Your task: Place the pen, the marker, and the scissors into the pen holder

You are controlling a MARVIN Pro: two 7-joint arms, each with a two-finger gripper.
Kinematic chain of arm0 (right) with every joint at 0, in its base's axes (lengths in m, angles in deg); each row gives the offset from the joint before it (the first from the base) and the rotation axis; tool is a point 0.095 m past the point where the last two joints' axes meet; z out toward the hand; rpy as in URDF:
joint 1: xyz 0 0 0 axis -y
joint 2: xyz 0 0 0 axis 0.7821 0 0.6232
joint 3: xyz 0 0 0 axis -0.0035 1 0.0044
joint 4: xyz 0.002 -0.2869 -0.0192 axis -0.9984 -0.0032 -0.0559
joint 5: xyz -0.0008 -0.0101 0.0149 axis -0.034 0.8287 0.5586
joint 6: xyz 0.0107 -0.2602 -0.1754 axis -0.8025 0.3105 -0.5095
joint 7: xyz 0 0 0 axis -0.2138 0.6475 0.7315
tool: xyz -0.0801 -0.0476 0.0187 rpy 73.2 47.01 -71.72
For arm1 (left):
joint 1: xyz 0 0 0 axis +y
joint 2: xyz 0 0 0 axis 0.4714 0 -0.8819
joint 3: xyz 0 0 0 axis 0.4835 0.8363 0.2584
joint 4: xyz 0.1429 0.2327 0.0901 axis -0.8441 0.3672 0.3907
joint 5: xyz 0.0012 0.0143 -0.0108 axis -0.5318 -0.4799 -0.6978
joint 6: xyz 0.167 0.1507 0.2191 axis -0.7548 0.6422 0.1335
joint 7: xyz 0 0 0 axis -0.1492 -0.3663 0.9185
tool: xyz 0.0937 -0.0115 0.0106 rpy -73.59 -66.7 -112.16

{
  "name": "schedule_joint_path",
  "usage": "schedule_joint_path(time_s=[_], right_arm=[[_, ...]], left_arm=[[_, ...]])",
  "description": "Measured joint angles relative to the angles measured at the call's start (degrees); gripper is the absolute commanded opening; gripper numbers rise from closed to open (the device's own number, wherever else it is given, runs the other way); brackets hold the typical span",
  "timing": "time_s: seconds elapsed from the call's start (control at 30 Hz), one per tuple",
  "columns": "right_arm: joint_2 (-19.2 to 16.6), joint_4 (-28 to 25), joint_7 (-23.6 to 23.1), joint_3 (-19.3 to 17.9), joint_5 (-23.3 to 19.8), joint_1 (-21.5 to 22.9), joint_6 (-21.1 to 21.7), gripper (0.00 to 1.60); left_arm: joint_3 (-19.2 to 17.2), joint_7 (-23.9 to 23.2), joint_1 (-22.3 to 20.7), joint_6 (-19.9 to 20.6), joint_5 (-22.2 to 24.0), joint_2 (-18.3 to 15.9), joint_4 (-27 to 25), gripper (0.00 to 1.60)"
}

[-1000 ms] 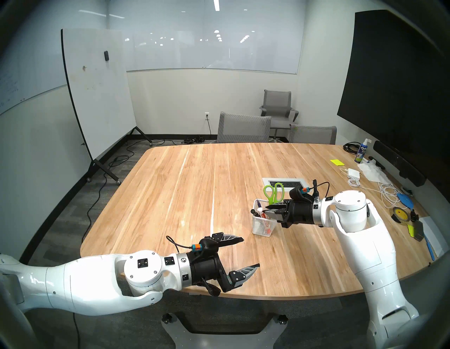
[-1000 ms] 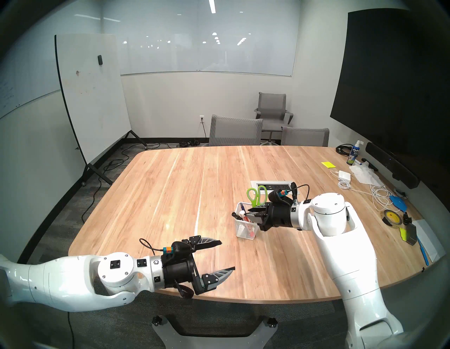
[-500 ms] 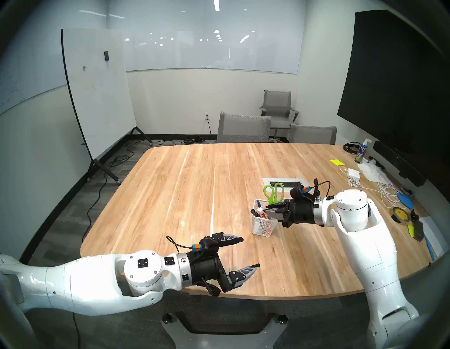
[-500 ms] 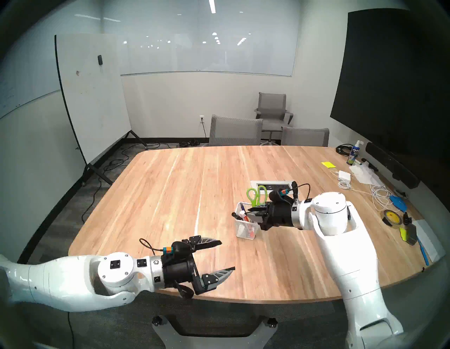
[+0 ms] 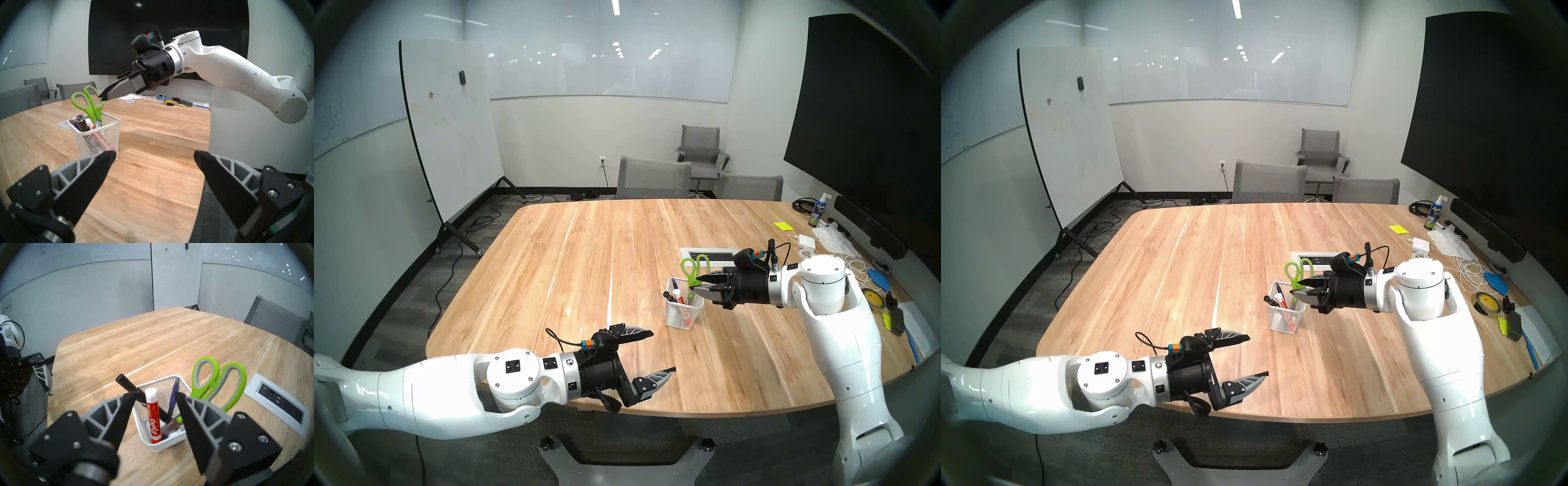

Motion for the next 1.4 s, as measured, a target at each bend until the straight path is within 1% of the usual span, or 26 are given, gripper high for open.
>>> schedule_joint_path(time_s=[0.13, 0.17, 0.2, 0.23, 0.27, 0.33, 0.53, 0.8, 1.2, 1.4], right_arm=[[-2.2, -0.3, -3.6, -1.3, -0.6, 0.0, -1.6, 1.41], [-2.8, -0.3, -4.7, -1.6, -0.7, -0.1, -2.2, 1.41], [-3.0, -0.3, -5.0, -1.7, -0.7, -0.1, -2.4, 1.46], [-3.9, -0.3, -6.6, -2.4, -1.0, -0.1, -3.6, 1.46], [-4.1, -0.3, -6.8, -2.5, -1.0, -0.2, -3.7, 1.5], [-5.3, -0.1, -8.8, -3.3, -1.4, -0.2, -5.1, 1.6], [-7.7, 1.3, -13.3, -5.0, -2.0, -0.1, -9.0, 1.6], [-10.1, 4.0, -16.1, -5.5, -1.4, 0.4, -11.9, 1.6], [-12.0, 5.0, -19.1, -4.5, 0.3, 0.6, -13.6, 1.6], [-12.3, 5.7, -19.5, -3.8, 0.8, 0.7, -14.0, 1.6]], left_arm=[[0.0, 0.0, 0.0, 0.0, 0.0, 0.0, 0.0, 1.6], [0.0, 0.0, 0.0, 0.0, 0.0, 0.0, 0.0, 1.6], [0.0, 0.0, 0.0, 0.0, 0.0, 0.0, 0.0, 1.6], [0.0, 0.0, 0.0, 0.0, 0.0, 0.0, 0.0, 1.6], [0.0, 0.0, 0.0, 0.0, 0.0, 0.0, 0.0, 1.6], [0.0, 0.0, 0.0, 0.0, 0.0, 0.0, 0.0, 1.6], [0.0, 0.0, 0.0, 0.0, 0.0, 0.0, 0.0, 1.6], [0.0, 0.0, 0.0, 0.0, 0.0, 0.0, 0.0, 1.6], [0.0, 0.0, 0.0, 0.0, 0.0, 0.0, 0.0, 1.6], [0.0, 0.0, 0.0, 0.0, 0.0, 0.0, 0.0, 1.6]])
